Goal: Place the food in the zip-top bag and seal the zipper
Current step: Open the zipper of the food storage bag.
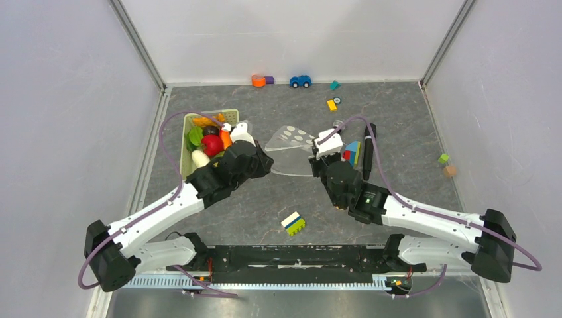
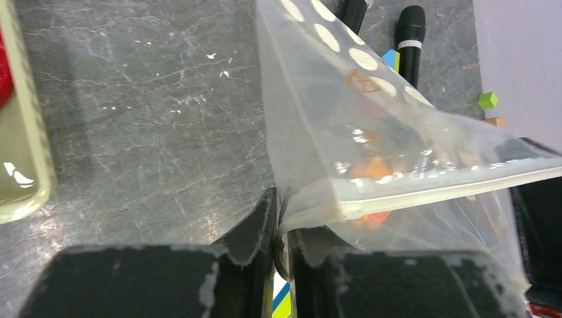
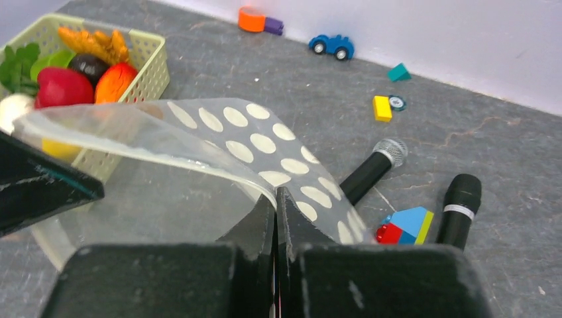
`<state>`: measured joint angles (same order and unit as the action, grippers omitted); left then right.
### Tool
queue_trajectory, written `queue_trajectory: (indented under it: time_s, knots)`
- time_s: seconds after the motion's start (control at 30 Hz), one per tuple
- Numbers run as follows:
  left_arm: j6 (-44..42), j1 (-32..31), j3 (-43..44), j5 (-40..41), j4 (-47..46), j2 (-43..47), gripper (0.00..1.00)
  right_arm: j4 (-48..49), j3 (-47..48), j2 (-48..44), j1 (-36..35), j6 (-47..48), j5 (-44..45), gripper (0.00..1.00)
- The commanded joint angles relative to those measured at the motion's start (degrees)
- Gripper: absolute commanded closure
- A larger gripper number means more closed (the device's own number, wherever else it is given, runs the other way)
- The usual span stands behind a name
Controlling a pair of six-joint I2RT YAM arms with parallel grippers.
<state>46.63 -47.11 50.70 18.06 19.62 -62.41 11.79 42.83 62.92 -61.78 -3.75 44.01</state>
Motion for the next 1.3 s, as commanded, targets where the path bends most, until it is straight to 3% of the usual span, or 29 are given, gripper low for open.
queue_trajectory:
  time_s: [0.0, 0.23, 0.43, 0.5, 0.6, 0.73, 0.8, 0.87, 1.07, 1.27]
  knots:
    - [-4.82, -0.17, 2.65, 7.59, 6.01, 2.64, 0.79, -1.8, 4.7, -2.29, -0.01, 0.17, 8.93, 1.0]
    - [-5.03, -0.17, -0.36, 14.42, 11.3, 6.01, 0.61, -5.15, 4.76, -7.58, -0.04, -3.54, 11.52, 1.0]
    - [-4.75, -0.17, 0.25, 15.68, 13.25, 7.76, 0.54, -1.35, 2.61, -7.91, -0.03, -4.66, -4.99, 1.0]
    - [-6.34, -0.11, 0.62, 12.49, 11.04, 8.13, 0.51, 0.81, 2.85, -6.04, -0.03, -6.0, -11.58, 1.0]
    - [-8.73, -0.17, 0.86, 3.93, 5.95, 8.27, 0.38, 4.01, 4.31, -1.14, -0.35, -9.51, -17.32, 1.0]
    - [-10.16, -0.17, 1.37, -4.31, 2.27, 8.24, 0.33, 8.37, 7.1, 5.97, -1.38, -13.62, -16.89, 1.0]
    - [-9.92, -0.17, 1.51, -4.43, 2.7, 8.73, 0.24, 10.23, 7.76, 8.6, -1.59, -17.27, -14.86, 1.0]
    - [-9.02, -0.17, 1.21, -2.83, 3.98, 9.79, 0.16, 12.28, 7.42, 10.11, -1.76, -21.12, -11.94, 1.0]
    - [-4.65, -0.17, -3.85, 1.9, 7.45, 15.54, 0.09, 17.72, 2.94, 10.88, -1.77, -31.82, -4.9, 1.0]
    - [-0.65, -0.15, -7.69, 7.16, 8.14, 15.99, 0.07, 15.5, 1.84, 12.67, -1.77, -32.49, -0.69, 1.0]
